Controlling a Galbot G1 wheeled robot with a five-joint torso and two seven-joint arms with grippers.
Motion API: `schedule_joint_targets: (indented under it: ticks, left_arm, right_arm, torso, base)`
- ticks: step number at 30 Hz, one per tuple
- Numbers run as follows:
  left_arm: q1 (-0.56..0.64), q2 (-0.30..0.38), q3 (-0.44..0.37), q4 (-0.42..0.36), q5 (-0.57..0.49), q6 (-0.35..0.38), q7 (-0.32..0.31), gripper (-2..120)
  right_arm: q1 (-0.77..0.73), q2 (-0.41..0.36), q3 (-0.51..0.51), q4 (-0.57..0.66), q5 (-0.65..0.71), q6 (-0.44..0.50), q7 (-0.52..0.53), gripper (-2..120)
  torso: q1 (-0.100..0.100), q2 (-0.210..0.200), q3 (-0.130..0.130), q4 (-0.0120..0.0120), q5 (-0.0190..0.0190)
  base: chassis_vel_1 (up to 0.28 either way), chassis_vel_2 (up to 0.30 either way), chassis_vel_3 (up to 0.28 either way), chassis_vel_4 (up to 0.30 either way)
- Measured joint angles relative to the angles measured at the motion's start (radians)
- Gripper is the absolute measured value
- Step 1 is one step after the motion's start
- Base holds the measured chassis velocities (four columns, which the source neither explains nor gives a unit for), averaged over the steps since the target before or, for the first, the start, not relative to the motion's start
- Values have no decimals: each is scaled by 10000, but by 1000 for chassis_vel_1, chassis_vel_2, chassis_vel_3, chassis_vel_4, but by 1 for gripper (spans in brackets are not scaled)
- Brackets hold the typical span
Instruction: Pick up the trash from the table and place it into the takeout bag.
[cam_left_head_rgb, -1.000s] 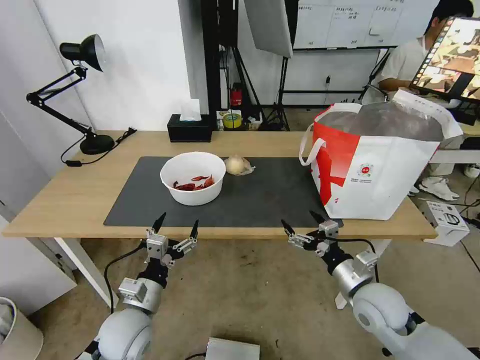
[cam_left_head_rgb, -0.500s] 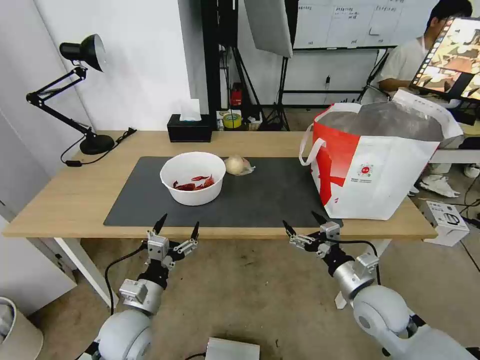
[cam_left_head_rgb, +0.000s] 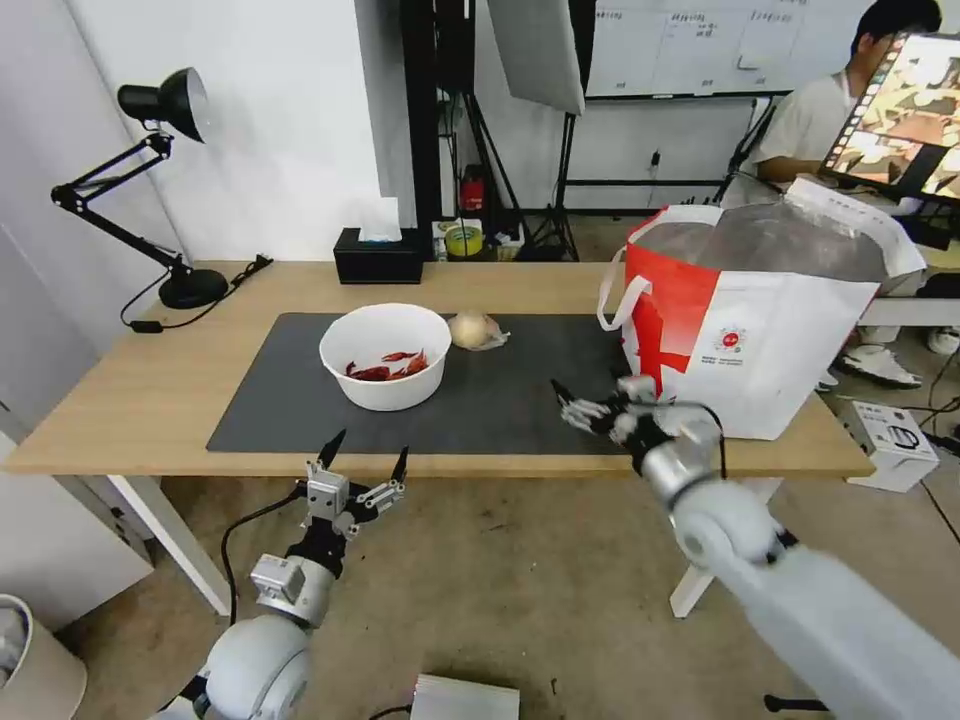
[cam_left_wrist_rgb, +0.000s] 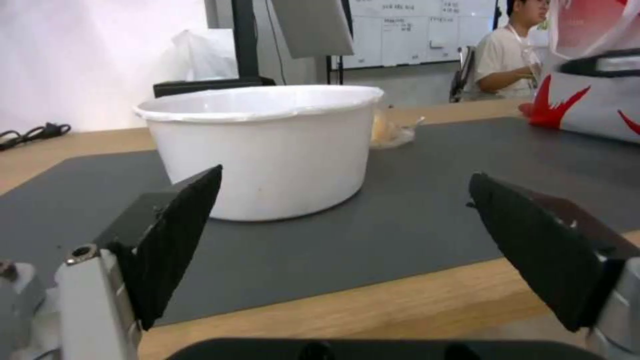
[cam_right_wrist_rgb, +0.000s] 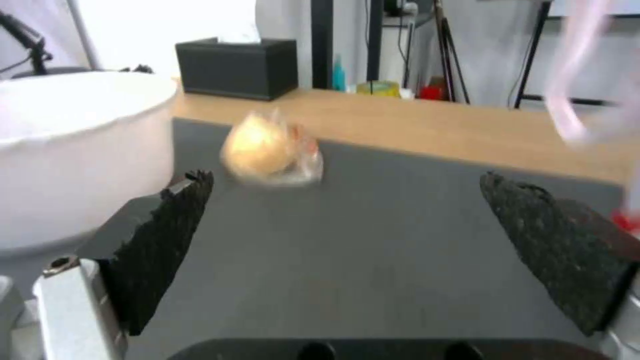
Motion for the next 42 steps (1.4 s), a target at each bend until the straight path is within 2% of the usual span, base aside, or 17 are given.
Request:
schedule_joint_targets:
  ticks: [2, 3, 5, 6, 8, 9, 12, 13, 22, 28, 35, 42]
  left_arm:
    - [38, -53, -13, 0, 10, 1, -1, 100]
    - [38, -53, -13, 0, 10, 1, -1, 100]
    - [53, -90, -28, 7, 22, 3, -13, 100]
    - [53, -90, -28, 7, 22, 3, -13, 100]
    - [54, -108, -53, 14, 24, 4, -13, 100]
    - [58, -113, -71, 22, 25, 5, -18, 100]
    - [62, -115, -82, 31, 26, 4, -20, 100]
    - [68, -117, -99, 52, 25, 5, -26, 100]
    - [54, -126, -109, 93, 17, -21, -33, 100]
    - [55, -141, -94, 146, 15, -86, -31, 100]
    - [17, -151, -57, 188, 10, -153, -30, 100]
    - [57, -201, -51, 194, 14, -245, -22, 100]
  right_arm:
    - [982, 399, -521, -828, 191, -28, 4, 100]
    - [982, 399, -521, -828, 191, -28, 4, 100]
    - [1899, 874, -993, -1764, 367, -35, -64, 100]
    - [1899, 874, -993, -1764, 367, -35, -64, 100]
    - [2629, 1346, -1317, -2684, 462, -31, -296, 100]
    - [2918, 1597, -1465, -3216, 546, -34, -476, 100]
    - [3140, 1786, -1556, -3635, 621, -34, -656, 100]
    - [3543, 2186, -1669, -4417, 732, -25, -1040, 100]
    - [4505, 3189, -1947, -6550, 346, 40, -2970, 100]
    - [5015, 3628, -2131, -7555, -91, 71, -3561, 100]
    - [5875, 4524, -2279, -9420, -675, 135, -4519, 100]
    - [6202, 5115, -2224, -10295, -1028, 168, -4827, 100]
  torso:
    - [0, 0, -1, 2, -8]
    - [0, 0, -1, 2, -8]
    - [1, -1, 1, 2, 0]
    - [1, -1, 1, 2, 0]
    - [0, 0, -3, 3, -11]
    - [0, 0, -1, 2, -3]
    - [1, -1, 0, 3, 0]
    - [0, 0, -1, 2, -7]
    - [0, 0, -2, 0, -5]
    - [-1, 0, -2, 1, -6]
    - [-1, 0, -2, 0, -4]
    - [-1, 1, -2, 2, -4]
  base:
    - [0, 0, 0, 0]
    - [0, 0, 0, 0]
    - [0, 0, 0, 0]
    - [0, 0, 0, 0]
    - [0, 0, 0, 0]
    - [0, 0, 0, 0]
    - [0, 0, 0, 0]
    - [0, 0, 0, 0]
    - [0, 0, 0, 0]
    - [0, 0, 0, 0]
    - [0, 0, 0, 0]
    - [0, 0, 0, 0]
